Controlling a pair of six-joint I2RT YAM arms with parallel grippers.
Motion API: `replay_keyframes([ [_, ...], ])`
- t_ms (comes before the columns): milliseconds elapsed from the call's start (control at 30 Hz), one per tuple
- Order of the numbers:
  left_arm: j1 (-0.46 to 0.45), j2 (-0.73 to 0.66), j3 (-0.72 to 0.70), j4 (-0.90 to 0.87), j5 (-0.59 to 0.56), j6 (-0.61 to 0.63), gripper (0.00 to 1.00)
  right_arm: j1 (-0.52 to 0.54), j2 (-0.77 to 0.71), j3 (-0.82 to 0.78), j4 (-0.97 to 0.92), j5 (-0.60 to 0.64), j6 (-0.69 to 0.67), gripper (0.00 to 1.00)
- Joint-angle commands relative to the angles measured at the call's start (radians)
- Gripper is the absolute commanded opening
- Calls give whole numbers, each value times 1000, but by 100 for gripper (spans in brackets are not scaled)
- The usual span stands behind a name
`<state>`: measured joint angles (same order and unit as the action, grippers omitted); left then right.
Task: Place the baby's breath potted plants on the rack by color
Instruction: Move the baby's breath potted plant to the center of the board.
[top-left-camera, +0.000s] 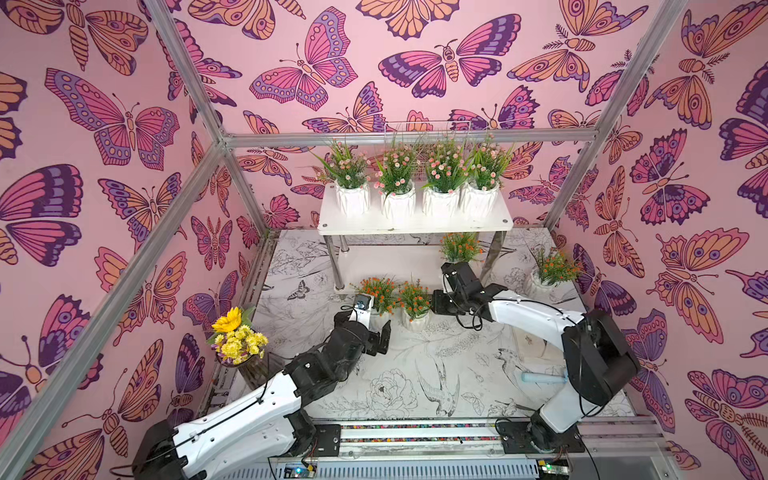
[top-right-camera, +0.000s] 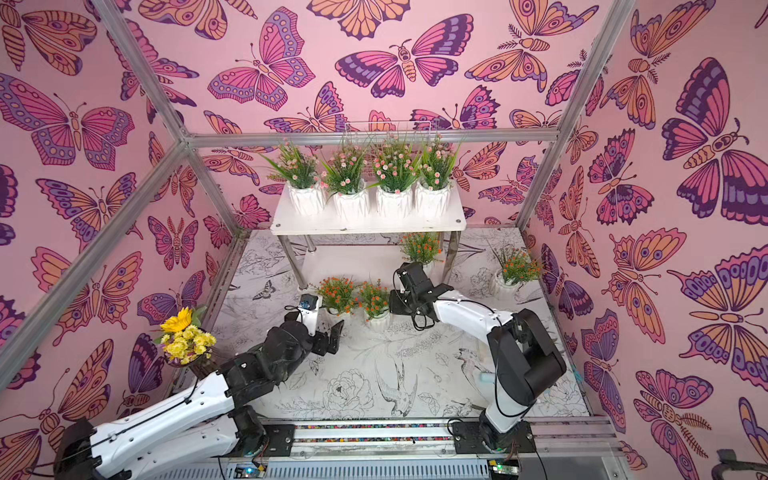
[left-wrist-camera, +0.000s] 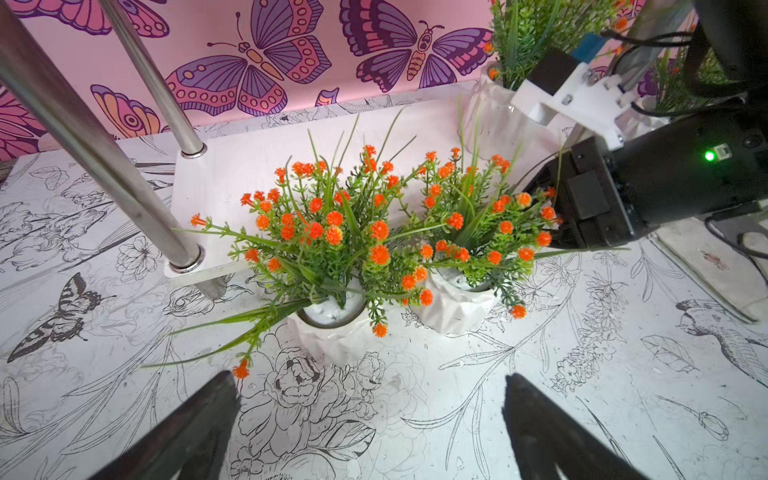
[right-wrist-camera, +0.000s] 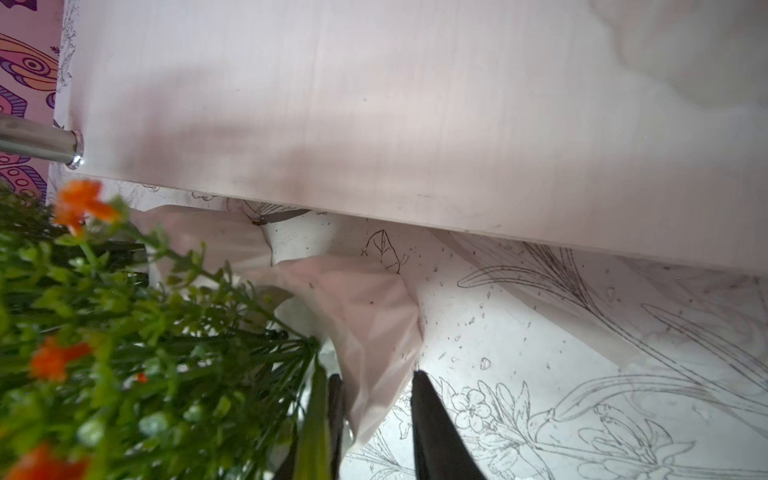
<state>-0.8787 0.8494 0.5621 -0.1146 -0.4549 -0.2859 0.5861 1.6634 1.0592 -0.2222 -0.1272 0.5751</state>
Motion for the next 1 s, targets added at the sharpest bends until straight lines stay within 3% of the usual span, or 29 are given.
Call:
replay_keyframes([
  [0,14,-23,-22,-28,22,-18,100,14,28,40,-19,17,-18,27],
  [333,32,-54,-42,-36,32,-26,100,57,80,99,-84,98,-19,21],
  [533,38,-62,-47,-39,40,-32,100,63,87,106,-124,125,-25,10],
  [733,43,-63,-45,-36,41,-32,100,63,6,83,-174,157,-47,2],
  [967,51,-71,-45,-36,42,-24,100,46,-158,7,-246,202,-59,1],
])
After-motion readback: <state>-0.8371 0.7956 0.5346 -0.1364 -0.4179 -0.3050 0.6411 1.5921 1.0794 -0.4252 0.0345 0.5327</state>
